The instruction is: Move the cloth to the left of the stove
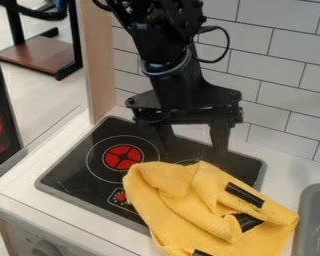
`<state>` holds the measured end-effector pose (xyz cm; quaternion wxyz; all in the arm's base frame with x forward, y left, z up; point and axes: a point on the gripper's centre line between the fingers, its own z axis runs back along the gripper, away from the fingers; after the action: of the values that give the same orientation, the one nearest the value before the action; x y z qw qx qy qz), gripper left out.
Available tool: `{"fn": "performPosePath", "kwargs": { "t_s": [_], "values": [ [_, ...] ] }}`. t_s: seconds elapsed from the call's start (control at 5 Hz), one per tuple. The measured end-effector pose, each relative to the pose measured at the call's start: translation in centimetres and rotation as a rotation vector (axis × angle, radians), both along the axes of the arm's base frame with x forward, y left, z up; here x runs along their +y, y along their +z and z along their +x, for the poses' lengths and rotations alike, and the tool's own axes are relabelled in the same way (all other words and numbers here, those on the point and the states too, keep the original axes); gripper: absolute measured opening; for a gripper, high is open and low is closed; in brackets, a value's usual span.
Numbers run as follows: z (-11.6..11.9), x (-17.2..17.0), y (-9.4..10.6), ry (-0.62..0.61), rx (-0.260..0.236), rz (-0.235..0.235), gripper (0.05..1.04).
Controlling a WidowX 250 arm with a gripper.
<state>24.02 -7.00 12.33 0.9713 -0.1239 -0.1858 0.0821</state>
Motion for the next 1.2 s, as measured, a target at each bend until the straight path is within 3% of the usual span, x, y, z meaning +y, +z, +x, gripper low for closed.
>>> {"fn": "performPosePath", "kwargs": {
  "t_s": [0.2,0.4,0.8,1.0,1.2],
  "values": [
    [-0.4,0.0,-0.6,0.001,0.020,0.004,0.999],
    [0.3,0.0,-2.5,0.036,0.041,0.024,0.999],
    [1.1,0.3,-8.6,0.093,0.147,0.083,0.999],
    [1.6,-0.1,-10.3,0.094,0.147,0.059,0.999],
    [1.7,0.1,-11.5,0.088,0.159,0.067,0.999]
  ]
}}
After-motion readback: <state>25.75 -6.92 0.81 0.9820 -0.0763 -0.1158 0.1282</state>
